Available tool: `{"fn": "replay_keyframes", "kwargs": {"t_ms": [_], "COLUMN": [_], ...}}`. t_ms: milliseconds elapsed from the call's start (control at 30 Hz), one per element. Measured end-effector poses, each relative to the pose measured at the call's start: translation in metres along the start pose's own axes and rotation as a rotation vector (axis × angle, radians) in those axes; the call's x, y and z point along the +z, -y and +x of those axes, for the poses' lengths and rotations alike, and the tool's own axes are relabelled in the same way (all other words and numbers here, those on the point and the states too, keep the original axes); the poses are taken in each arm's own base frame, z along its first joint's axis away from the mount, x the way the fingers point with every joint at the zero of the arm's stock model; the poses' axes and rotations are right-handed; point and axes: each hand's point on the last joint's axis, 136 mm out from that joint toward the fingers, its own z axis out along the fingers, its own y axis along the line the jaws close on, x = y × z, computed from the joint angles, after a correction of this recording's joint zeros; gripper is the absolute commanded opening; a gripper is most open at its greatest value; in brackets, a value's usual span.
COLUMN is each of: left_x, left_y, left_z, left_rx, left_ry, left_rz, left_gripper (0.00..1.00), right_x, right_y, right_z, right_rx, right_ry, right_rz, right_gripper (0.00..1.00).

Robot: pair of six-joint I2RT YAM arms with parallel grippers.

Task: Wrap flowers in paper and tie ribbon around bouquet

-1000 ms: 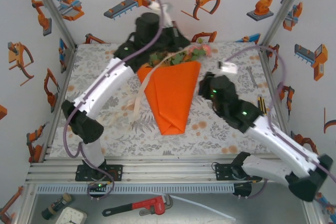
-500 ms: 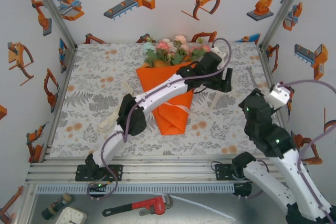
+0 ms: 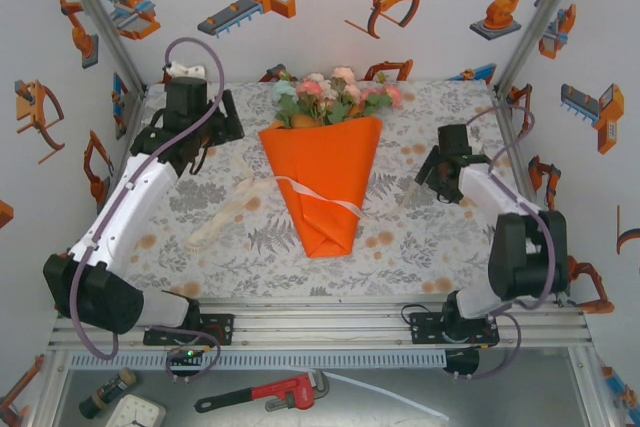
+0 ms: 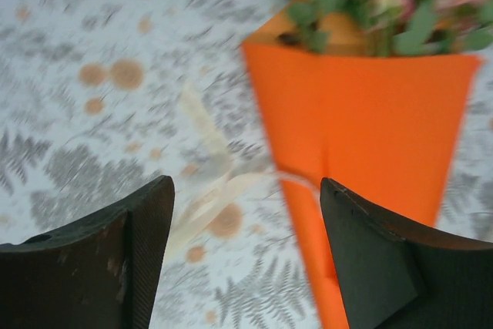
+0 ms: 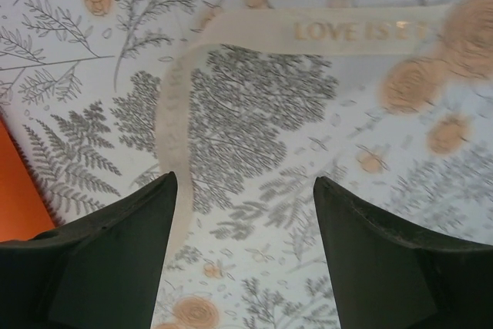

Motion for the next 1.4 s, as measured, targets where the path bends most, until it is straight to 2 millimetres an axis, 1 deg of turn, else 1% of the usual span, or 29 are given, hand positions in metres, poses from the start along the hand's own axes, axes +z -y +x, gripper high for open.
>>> {"fn": "replay_keyframes", "kwargs": {"t_ms": [67,167,233,267,333,367,400,433,467,500,567,600,633,700,767,833,867,900,967,1033,1100,1133,1167,1200,1267,1300,1367,1400], "left_x": [0.019,0.036,0.041,0.043,0.049,0.053,0.058,0.065,0.071,0.078,0.092,0.098,0.105,0.115,0.121,0.123,0.124,0.125,0.131,0.140,0.145,0.145,0.144,0.142,0.132,0.123,0.096,0.078], "left_y": [-0.032,-0.071,-0.084,-0.086,-0.086,-0.085,-0.084,-0.084,-0.084,-0.083,-0.078,-0.075,-0.069,-0.053,-0.033,-0.015,-0.007,-0.001,0.003,0.000,-0.006,-0.009,-0.012,-0.013,-0.015,-0.016,-0.018,-0.023], "left_z": [0.031,0.069,0.084,0.089,0.096,0.100,0.106,0.113,0.120,0.127,0.142,0.146,0.150,0.154,0.158,0.162,0.164,0.165,0.168,0.173,0.176,0.177,0.176,0.172,0.158,0.146,0.113,0.093], "left_rx": [-0.018,-0.055,-0.069,-0.070,-0.069,-0.068,-0.068,-0.067,-0.067,-0.067,-0.066,-0.063,-0.055,-0.029,0.003,0.032,0.047,0.058,0.079,0.092,0.111,0.115,0.118,0.118,0.111,0.096,0.051,0.019], "left_ry": [-0.096,-0.210,-0.259,-0.277,-0.305,-0.322,-0.343,-0.370,-0.397,-0.423,-0.481,-0.501,-0.522,-0.545,-0.560,-0.571,-0.578,-0.582,-0.592,-0.605,-0.615,-0.619,-0.619,-0.612,-0.579,-0.553,-0.466,-0.404], "left_rz": [-0.074,-0.162,-0.193,-0.199,-0.196,-0.193,-0.190,-0.189,-0.186,-0.183,-0.166,-0.153,-0.135,-0.093,-0.040,0.013,0.036,0.048,0.053,0.029,0.006,-0.008,-0.017,-0.025,-0.035,-0.038,-0.043,-0.051], "left_gripper": [0.72,0.74,0.75,0.75,0.75,0.75,0.75,0.75,0.74,0.74,0.71,0.69,0.67,0.64,0.63,0.59,0.57,0.52,0.38,0.18,0.03,0.00,0.00,0.00,0.00,0.00,0.00,0.00], "right_x": [0.013,0.028,0.038,0.043,0.051,0.053,0.053,0.051,0.049,0.045,0.030,0.021,0.006,-0.024,-0.055,-0.080,-0.089,-0.095,-0.100,-0.102,-0.106,-0.111,-0.117,-0.127,-0.147,-0.160,-0.185,-0.199], "right_y": [-0.015,-0.034,-0.041,-0.044,-0.046,-0.045,-0.042,-0.040,-0.038,-0.036,-0.032,-0.029,-0.025,-0.020,-0.013,-0.004,0.001,0.005,0.014,0.020,0.026,0.028,0.032,0.038,0.051,0.060,0.082,0.096], "right_z": [-0.003,-0.004,-0.003,-0.003,-0.003,-0.002,-0.002,-0.003,-0.006,-0.010,-0.018,-0.022,-0.029,-0.043,-0.058,-0.067,-0.069,-0.070,-0.069,-0.065,-0.063,-0.064,-0.066,-0.069,-0.077,-0.081,-0.086,-0.087], "right_rx": [-0.002,-0.012,-0.016,-0.017,-0.023,-0.024,-0.026,-0.029,-0.027,-0.020,-0.007,-0.003,0.006,0.027,0.056,0.082,0.093,0.101,0.112,0.116,0.118,0.122,0.130,0.143,0.175,0.199,0.248,0.278], "right_ry": [-0.019,-0.039,-0.056,-0.064,-0.070,-0.069,-0.068,-0.061,-0.047,-0.032,0.012,0.034,0.070,0.151,0.241,0.310,0.334,0.351,0.367,0.366,0.370,0.382,0.398,0.428,0.493,0.535,0.613,0.655], "right_rz": [-0.035,-0.063,-0.055,-0.045,-0.022,-0.011,0.004,0.017,0.023,0.026,0.026,0.021,0.016,-0.002,-0.024,-0.034,-0.034,-0.032,-0.019,-0.005,0.012,0.016,0.025,0.035,0.055,0.071,0.118,0.155], "right_gripper": [0.69,0.69,0.63,0.56,0.39,0.33,0.23,0.09,0.00,0.00,0.00,0.00,0.00,0.00,0.00,0.00,0.00,0.00,0.00,0.00,0.00,0.00,0.00,0.00,0.00,0.00,0.00,0.00]}}
